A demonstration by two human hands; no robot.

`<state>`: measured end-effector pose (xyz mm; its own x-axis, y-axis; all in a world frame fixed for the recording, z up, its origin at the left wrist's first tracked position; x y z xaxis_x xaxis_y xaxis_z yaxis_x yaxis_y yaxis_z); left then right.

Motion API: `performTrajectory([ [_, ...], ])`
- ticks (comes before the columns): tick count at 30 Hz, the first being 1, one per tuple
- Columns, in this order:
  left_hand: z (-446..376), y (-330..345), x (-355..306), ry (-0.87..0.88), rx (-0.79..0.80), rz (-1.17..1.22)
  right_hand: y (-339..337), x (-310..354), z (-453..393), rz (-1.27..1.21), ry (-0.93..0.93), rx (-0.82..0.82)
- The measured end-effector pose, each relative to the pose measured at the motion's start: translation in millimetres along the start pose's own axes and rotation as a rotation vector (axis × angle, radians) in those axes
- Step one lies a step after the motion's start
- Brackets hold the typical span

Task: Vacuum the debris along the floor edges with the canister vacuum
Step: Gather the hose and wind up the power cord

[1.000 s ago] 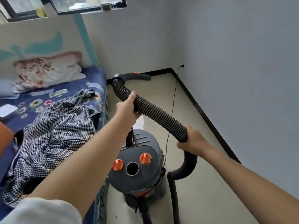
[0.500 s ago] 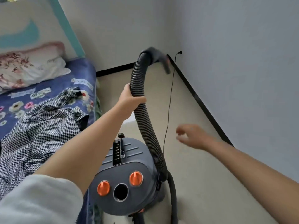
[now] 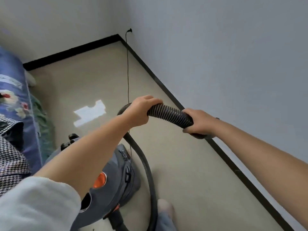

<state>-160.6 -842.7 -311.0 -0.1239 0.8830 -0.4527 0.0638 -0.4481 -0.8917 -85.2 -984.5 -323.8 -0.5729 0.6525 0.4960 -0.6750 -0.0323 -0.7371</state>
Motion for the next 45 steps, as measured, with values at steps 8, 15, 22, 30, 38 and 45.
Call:
performTrajectory([
  [8,87.4,129.3,21.2,-1.328,-0.249,1.516,82.0,-75.4,57.0,-0.095,-0.038,-0.100],
  [15,85.0,182.9,-10.5,-1.166,-0.062,1.185,160.2,-133.4,99.6,-0.073,-0.046,0.474],
  [22,88.2,140.9,-67.1,-0.611,0.418,0.477,89.4,-149.2,45.2,-0.004,0.007,0.074],
  [30,136.7,45.9,-49.8,-0.555,0.284,0.346,56.8,-69.3,-23.5,-0.005,-0.158,-0.265],
  [38,239.4,-0.3,20.2,-0.781,-0.056,0.459,53.8,107.1,-32.3,0.052,-0.677,-0.327],
  [45,334.8,-43.2,92.4,-0.939,-0.240,0.680,94.4,267.1,-46.8,0.353,-1.020,-0.240],
])
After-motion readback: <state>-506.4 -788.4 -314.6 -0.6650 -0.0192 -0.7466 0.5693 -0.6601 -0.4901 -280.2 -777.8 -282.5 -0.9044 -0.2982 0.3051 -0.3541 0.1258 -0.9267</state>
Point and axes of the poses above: each hand's wrist, its own z-axis away from the middle knuckle, its own y-axis out of the palm, x = y × z, the point moved 7 cm from there along -z, towards the middle knuckle, and after that the axes turned 2 degrees about y, right-handed, at the moved point
